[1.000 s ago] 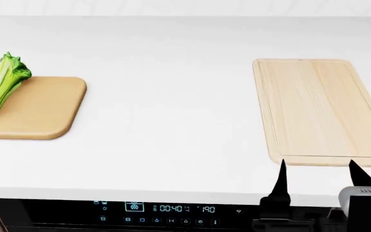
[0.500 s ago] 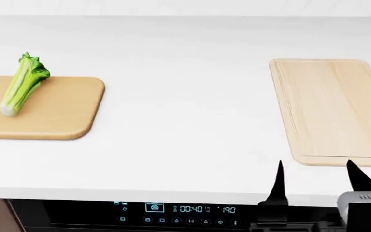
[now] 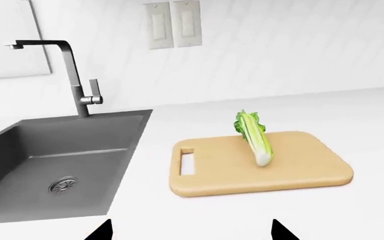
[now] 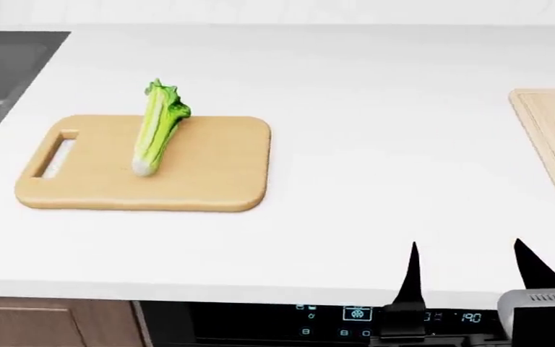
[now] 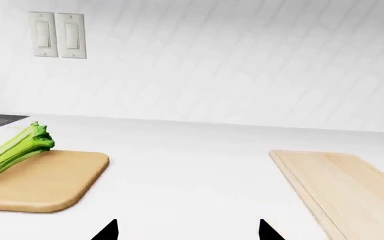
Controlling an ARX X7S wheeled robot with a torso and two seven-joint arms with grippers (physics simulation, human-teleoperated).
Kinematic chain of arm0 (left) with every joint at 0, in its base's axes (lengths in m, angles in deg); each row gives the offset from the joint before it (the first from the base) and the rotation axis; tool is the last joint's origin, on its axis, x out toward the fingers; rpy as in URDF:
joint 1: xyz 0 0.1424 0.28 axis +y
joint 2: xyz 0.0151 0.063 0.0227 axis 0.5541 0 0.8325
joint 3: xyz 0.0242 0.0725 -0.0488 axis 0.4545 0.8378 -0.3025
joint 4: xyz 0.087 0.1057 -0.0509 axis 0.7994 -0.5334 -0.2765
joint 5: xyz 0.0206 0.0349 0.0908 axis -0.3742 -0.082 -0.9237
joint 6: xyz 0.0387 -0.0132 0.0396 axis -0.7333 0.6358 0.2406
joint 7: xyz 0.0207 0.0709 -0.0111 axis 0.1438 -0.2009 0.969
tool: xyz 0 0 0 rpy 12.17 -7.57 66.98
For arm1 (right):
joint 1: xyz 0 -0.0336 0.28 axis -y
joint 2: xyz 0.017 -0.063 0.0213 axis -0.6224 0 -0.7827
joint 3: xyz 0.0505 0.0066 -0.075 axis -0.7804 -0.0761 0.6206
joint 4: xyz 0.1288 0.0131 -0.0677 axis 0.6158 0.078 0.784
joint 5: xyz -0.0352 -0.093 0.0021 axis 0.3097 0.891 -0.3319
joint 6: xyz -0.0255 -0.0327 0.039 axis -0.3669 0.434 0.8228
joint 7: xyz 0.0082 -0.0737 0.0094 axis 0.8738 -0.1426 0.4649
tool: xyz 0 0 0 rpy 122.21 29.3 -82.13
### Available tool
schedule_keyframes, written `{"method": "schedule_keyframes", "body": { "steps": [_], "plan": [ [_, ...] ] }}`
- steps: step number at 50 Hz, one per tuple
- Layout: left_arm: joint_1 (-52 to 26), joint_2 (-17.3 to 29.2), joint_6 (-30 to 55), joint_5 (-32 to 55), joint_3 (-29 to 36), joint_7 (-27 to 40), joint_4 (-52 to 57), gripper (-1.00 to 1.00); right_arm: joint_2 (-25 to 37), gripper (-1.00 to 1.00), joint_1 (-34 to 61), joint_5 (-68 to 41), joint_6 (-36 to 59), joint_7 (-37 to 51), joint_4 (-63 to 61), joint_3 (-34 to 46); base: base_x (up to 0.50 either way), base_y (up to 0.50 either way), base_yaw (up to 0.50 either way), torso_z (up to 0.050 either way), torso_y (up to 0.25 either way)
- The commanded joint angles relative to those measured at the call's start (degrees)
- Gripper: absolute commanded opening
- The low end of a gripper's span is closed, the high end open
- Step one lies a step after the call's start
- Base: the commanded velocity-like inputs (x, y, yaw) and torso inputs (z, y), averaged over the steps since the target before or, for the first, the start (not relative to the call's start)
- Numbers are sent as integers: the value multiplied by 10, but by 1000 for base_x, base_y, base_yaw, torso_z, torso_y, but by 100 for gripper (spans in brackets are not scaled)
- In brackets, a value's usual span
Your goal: Place the celery and the celery on separate cutting boards.
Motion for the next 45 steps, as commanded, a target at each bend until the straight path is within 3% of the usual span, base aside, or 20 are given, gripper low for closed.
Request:
{"method": "schedule_keyframes", "body": {
  "steps": [1, 45],
  "plan": [
    [9, -1, -4, 18, -26, 5, -7, 100, 2, 100, -1, 2, 7, 6, -2, 1, 0, 500, 0, 0, 0],
    [1, -1, -12, 15, 6, 23, -12, 100, 7, 100, -4, -9, 0, 18, 0, -1, 0, 500, 0, 0, 0]
  ]
}}
